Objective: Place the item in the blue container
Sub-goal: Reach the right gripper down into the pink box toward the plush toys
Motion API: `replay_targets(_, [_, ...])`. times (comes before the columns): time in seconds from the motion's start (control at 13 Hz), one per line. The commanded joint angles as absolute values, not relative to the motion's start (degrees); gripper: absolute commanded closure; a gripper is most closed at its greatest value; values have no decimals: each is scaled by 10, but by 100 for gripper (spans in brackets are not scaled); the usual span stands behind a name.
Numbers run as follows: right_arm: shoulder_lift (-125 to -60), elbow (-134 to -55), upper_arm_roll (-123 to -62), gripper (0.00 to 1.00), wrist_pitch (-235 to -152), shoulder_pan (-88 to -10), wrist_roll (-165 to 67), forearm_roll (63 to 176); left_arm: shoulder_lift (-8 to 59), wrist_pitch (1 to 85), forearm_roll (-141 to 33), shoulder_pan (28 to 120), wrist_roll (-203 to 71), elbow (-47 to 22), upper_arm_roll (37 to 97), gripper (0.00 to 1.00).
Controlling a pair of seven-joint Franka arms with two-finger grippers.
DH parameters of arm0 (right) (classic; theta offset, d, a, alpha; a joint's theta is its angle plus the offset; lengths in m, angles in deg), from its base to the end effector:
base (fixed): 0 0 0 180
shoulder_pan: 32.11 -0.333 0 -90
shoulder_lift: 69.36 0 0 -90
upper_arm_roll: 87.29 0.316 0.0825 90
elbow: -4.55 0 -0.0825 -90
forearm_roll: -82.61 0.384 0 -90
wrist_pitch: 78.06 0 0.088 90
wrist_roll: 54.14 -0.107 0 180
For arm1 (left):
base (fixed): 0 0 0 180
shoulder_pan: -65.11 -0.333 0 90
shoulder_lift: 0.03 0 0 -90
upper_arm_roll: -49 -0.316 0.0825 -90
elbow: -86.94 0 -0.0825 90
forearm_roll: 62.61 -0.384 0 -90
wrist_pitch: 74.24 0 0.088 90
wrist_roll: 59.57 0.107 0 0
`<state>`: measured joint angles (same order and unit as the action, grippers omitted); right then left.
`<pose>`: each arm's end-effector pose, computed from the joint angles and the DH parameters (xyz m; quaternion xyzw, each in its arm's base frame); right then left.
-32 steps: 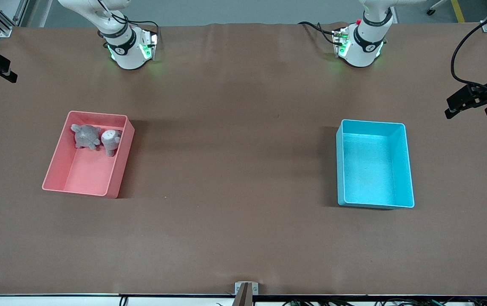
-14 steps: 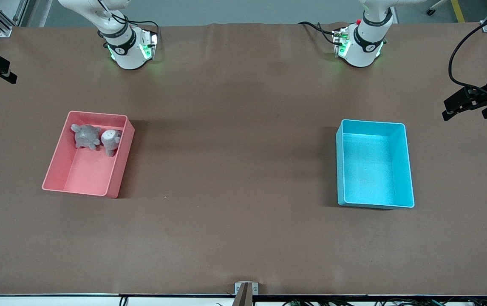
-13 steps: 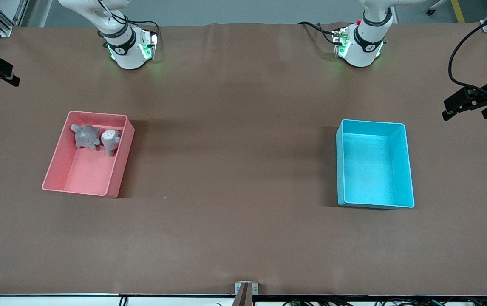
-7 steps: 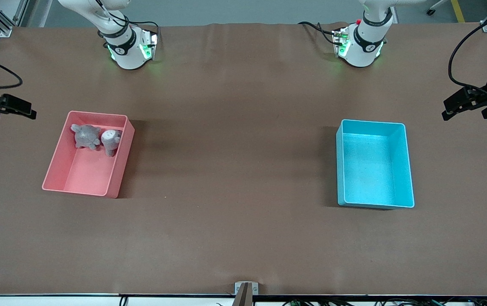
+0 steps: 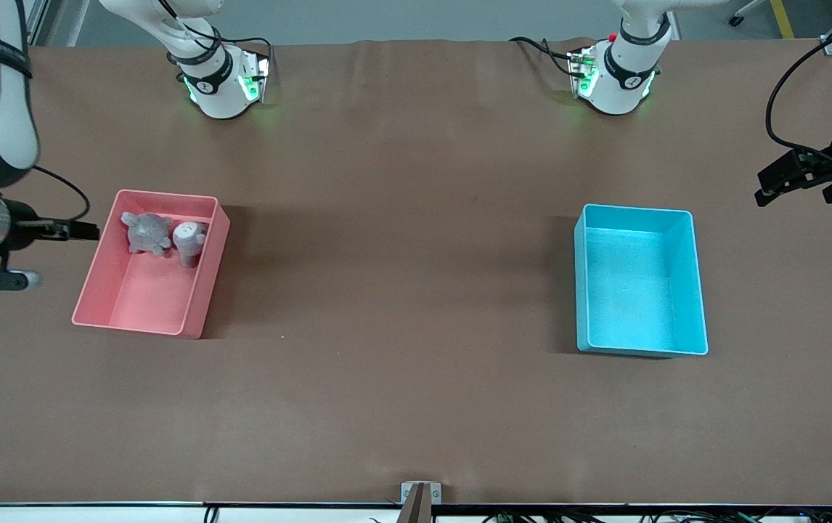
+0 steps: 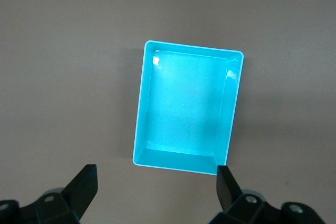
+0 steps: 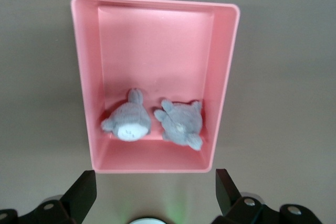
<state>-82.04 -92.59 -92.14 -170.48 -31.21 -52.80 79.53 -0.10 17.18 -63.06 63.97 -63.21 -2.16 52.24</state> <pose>0.5878 -0.0615 0.4429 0.9874 -0.0332 -0.1528 0.0263 0.5567 -0.0196 0.6349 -0.9997 -0.0134 -0.0210 0.0029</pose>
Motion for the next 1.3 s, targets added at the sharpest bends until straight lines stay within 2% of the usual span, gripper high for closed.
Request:
replay_targets(0.0, [-795, -1047, -916, 0, -1798, -305, -556, 837, 1, 169, -622, 641, -632, -16, 520, 0])
replay_targets(0.31, [-789, -1177, -915, 0, -1911, -274, -557, 900, 1, 169, -623, 641, -630, -17, 520, 0])
replay_targets(0.46, [-790, -1214, -916, 0, -1948, -269, -553, 924, 1, 169, -623, 641, -626, -17, 520, 0])
replay_targets(0.84, [-802, -1234, -915, 0, -1969, -268, -550, 948, 3, 169, -623, 641, -628, -18, 520, 0])
replay_targets(1.23, [-843, -1234, -915, 0, -1975, -268, -549, 974, 3, 169, -623, 642, -633, -18, 520, 0])
